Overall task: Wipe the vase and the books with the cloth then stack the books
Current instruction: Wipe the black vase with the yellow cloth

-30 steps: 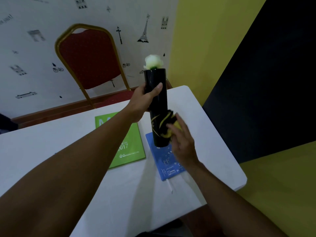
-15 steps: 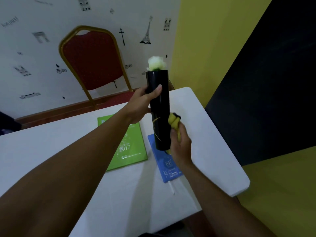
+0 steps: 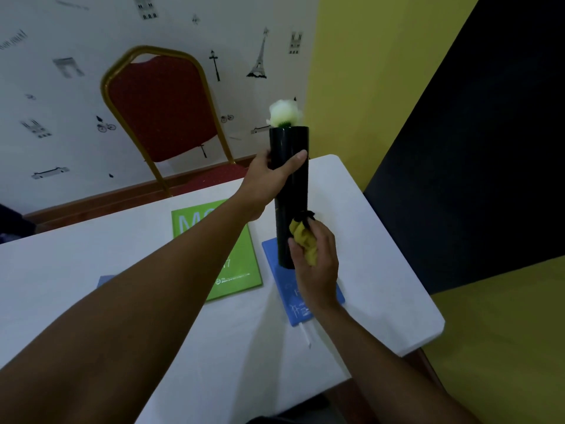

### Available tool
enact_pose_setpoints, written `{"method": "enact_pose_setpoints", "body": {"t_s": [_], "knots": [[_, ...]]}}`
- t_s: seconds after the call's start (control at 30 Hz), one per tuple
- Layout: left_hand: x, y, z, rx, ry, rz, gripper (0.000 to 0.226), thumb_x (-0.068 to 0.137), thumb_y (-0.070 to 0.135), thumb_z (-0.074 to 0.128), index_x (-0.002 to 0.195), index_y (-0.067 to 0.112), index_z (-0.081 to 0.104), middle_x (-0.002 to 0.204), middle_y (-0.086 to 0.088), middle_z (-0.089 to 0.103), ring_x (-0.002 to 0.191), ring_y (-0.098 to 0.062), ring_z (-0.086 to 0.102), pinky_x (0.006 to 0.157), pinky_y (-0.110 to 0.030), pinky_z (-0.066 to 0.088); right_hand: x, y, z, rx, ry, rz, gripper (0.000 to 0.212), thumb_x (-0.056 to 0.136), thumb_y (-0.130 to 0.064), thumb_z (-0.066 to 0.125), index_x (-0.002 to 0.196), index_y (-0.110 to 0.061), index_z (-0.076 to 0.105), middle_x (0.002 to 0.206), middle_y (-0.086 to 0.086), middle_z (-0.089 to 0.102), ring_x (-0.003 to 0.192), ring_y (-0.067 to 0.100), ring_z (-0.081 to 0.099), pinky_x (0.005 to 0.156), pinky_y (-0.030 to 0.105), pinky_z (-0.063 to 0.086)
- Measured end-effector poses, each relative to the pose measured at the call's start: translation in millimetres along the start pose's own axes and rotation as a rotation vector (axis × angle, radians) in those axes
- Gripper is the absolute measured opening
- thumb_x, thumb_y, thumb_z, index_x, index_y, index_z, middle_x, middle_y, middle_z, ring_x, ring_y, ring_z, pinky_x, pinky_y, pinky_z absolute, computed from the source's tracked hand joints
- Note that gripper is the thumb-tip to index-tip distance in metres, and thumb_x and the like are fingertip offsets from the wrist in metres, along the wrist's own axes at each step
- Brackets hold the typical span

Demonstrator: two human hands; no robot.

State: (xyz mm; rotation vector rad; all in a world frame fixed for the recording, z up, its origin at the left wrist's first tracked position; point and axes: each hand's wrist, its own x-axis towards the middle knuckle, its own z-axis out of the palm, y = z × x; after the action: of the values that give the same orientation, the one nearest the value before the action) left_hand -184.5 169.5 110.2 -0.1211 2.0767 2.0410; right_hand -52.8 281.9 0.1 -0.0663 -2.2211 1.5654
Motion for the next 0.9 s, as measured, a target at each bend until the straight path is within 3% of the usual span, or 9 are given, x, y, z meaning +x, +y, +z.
{"method": "enact_pose_setpoints", "body": {"t_s": [0.13,0.23,0.27,0.37,0.47,0.53,0.67,0.77,0.9], "knots": [[0,-8,-3,-0.038,-0.028,-0.037,0.065,0.086,0.049,0.077,0.134,0.012,0.055,0.127,-0.006,0.068,0.114,-0.022,0.07,0.103,-0.047,0.055,42,-36,7,0.073,0.013,0.125,0.041,0.108,-0.031,0.051,0.149,-0.028,0.05,0.148,-0.003,0.057,0.136,0.008,0.053,0.112,0.033,0.047],[-7,-8,-5,-0.018,-0.145,-0.062,0.059,0.092,0.049,0.07,0.137,0.014,0.055,0.125,-0.008,0.071,0.108,-0.022,0.074,0.094,-0.049,0.06,89,-56,1,0.085,0.091,0.194,0.043,0.109,-0.033,0.049,0.151,-0.023,0.05,0.144,-0.009,0.058,0.13,0.005,0.055,0.105,0.014,0.045],[-8,-8,-6,0.004,-0.165,-0.064,0.054,0.095,0.047,0.067,0.137,0.016,0.055,0.124,-0.007,0.072,0.105,-0.021,0.075,0.09,-0.051,0.061,100,-58,-2,0.086,0.1,0.193,0.043,0.109,-0.033,0.049,0.15,-0.023,0.05,0.144,-0.009,0.059,0.131,0.006,0.055,0.105,0.014,0.045],[-12,-8,-5,-0.04,-0.158,-0.051,0.049,0.098,0.041,0.066,0.138,0.016,0.054,0.126,-0.008,0.07,0.107,-0.022,0.074,0.086,-0.053,0.062,105,-57,-4,0.066,0.077,0.153,0.043,0.109,-0.033,0.05,0.15,-0.023,0.051,0.149,-0.005,0.058,0.137,0.007,0.052,0.112,0.026,0.045],[-12,-6,-3,-0.138,-0.097,-0.026,0.045,0.101,0.032,0.062,0.139,0.009,0.053,0.13,-0.011,0.068,0.114,-0.026,0.071,0.092,-0.052,0.06,70,-48,1,-0.027,0.068,-0.003,0.038,0.108,-0.02,0.053,0.146,-0.019,0.056,0.154,0.002,0.054,0.14,0.006,0.048,0.112,0.021,0.042],[-11,-1,-4,-0.182,-0.056,-0.028,0.04,0.102,0.03,0.06,0.135,0.009,0.053,0.129,-0.011,0.067,0.115,-0.028,0.07,0.096,-0.052,0.058,33,-28,1,-0.099,0.002,-0.171,0.037,0.104,-0.008,0.057,0.141,-0.013,0.061,0.158,0.012,0.046,0.146,0.016,0.044,0.113,0.021,0.042],[-5,4,-7,-0.131,-0.017,0.011,0.044,0.1,0.031,0.064,0.138,0.013,0.051,0.128,-0.011,0.066,0.116,-0.028,0.068,0.095,-0.053,0.058,-29,22,-7,-0.165,-0.207,-0.331,0.045,0.096,0.005,0.068,0.137,-0.011,0.064,0.162,0.024,0.036,0.149,0.035,0.04,0.107,0.05,0.052],[-5,3,-1,-0.091,-0.041,0.041,0.047,0.098,0.032,0.068,0.139,0.017,0.051,0.13,-0.01,0.066,0.118,-0.026,0.067,0.099,-0.049,0.057,-33,26,-13,-0.19,-0.214,-0.357,0.039,0.099,0.002,0.063,0.136,-0.01,0.066,0.161,0.026,0.035,0.149,0.036,0.04,0.107,0.048,0.053],[-6,0,13,-0.014,-0.092,0.08,0.058,0.091,0.037,0.074,0.141,0.016,0.053,0.133,-0.007,0.066,0.122,-0.023,0.065,0.104,-0.048,0.054,4,4,-9,-0.184,-0.089,-0.303,0.04,0.098,0.005,0.062,0.134,-0.012,0.068,0.164,0.027,0.028,0.151,0.033,0.038,0.115,0.041,0.047]]}}
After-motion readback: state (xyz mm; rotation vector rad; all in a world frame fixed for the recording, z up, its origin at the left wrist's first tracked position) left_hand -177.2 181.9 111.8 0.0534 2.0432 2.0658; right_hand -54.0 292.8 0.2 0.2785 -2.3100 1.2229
